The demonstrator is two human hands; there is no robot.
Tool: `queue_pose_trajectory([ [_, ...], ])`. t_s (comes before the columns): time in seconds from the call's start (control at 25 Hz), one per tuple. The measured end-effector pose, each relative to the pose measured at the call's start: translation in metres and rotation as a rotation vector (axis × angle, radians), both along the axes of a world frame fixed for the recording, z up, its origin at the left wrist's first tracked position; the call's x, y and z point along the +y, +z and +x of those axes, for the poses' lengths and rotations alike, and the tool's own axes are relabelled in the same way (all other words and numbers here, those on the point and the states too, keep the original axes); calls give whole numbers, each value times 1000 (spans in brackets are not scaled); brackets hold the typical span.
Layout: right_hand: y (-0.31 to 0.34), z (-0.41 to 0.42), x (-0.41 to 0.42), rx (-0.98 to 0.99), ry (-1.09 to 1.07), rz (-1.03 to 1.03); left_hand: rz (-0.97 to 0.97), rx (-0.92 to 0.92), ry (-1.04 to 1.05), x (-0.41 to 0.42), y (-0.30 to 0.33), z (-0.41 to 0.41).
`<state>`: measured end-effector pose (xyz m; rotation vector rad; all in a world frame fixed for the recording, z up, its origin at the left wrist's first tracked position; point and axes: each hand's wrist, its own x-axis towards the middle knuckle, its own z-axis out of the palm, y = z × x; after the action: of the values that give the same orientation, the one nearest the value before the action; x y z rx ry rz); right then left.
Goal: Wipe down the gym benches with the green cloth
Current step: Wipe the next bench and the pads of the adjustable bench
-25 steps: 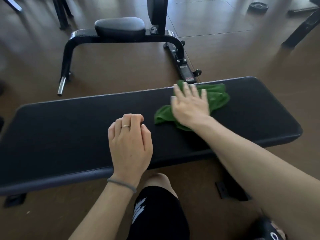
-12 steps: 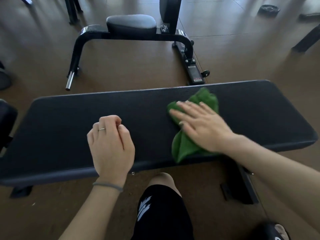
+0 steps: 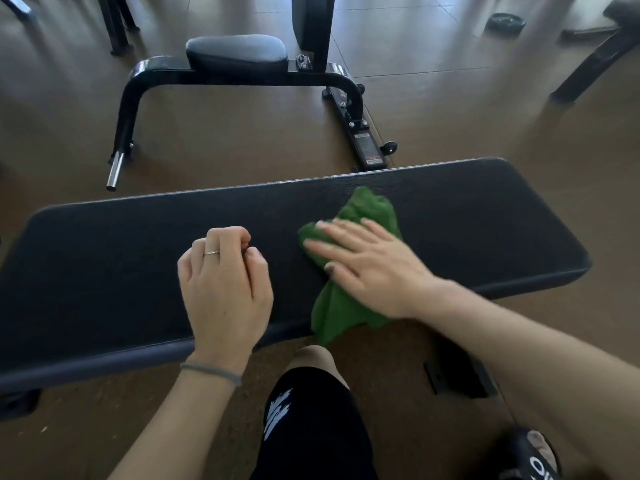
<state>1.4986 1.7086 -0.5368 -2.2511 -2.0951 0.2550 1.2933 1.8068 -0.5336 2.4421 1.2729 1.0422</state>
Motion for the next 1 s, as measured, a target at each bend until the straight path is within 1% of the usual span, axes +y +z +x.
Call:
queue_pose_trajectory([
  [0.08,-5,24,10,-30,-179,-7,-93,79,-66,-6,4,19],
  [0.12,-7,26,15,-18,-214,2,-157,147,-101,-9,5,30],
  [0.2,0,33,19,102,-210,28,-295,276,-172,-12,7,53],
  [0.28,14,54,15,259,-244,70,-372,352,-230,-9,12,72],
  [0.32,20,68,12,234,-256,79,-383,374,-255,-5,14,82],
  [0.4,23,92,3,65,-255,52,-423,410,-288,0,19,103],
  [0.44,22,100,-1,27,-251,48,-450,430,-293,1,21,113],
  [0.52,21,109,-4,54,-247,66,-540,448,-288,6,27,134],
  [0.6,26,118,-2,111,-267,52,-707,432,-262,7,37,154],
  [0.68,37,127,-3,194,-278,-39,-857,433,-227,5,47,170],
  [0.84,69,150,-34,552,-269,-242,-1097,395,-237,-23,81,199],
  [0.92,100,166,-57,684,-300,-264,-1183,397,-249,-41,112,215],
  [1.0,146,188,-81,765,-355,-268,-1269,422,-285,-57,156,237],
])
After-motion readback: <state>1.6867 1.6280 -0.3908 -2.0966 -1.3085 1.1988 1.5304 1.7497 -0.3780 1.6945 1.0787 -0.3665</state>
